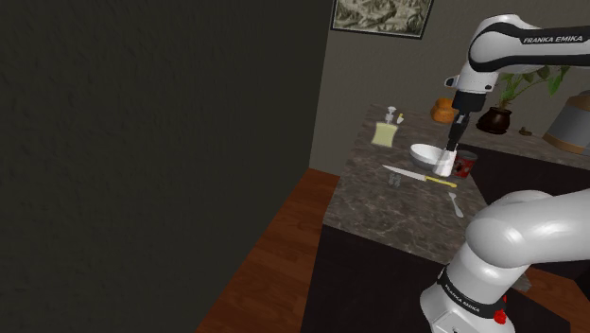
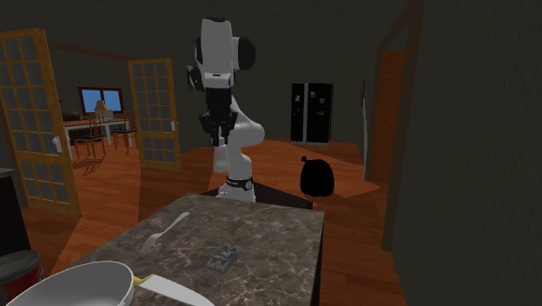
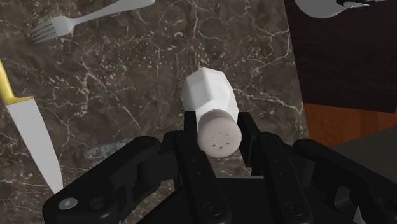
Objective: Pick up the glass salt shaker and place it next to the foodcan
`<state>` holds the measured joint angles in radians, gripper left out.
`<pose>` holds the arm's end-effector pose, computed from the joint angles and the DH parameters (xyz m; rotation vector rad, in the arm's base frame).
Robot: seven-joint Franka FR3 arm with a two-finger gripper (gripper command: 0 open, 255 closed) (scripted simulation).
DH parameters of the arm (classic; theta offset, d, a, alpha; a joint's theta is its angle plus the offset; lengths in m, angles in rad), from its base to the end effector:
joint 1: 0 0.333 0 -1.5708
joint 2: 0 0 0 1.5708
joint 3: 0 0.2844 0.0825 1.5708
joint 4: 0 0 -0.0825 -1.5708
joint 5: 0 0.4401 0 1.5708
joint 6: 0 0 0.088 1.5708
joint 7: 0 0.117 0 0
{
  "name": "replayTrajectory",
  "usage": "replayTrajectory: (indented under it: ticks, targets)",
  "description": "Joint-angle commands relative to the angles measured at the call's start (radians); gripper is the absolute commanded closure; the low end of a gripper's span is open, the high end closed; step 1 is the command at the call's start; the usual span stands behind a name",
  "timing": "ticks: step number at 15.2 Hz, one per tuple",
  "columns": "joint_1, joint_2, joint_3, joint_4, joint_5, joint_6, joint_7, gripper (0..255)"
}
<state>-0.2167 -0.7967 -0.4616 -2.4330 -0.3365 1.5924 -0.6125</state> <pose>0.2861 -0.2839 0.4874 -3.0941 -0.1555 0.1301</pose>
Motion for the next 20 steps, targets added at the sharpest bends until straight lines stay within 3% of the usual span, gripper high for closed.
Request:
replayTrajectory:
  ticks: [1, 8, 13, 17, 20]
  targets:
    - [-0.001, 0.043, -0.049, 0.043, -0.023, 0.012, -0.048, 255]
    - [0.030, 0.229, -0.238, 0.218, -0.055, 0.069, -0.221, 255]
    - [0.084, 0.399, -0.399, 0.371, -0.014, 0.109, -0.367, 255]
    - [0.145, 0.586, -0.568, 0.513, 0.093, 0.140, -0.525, 255]
    - [0.163, 0.816, -0.718, 0.634, 0.284, 0.151, -0.711, 255]
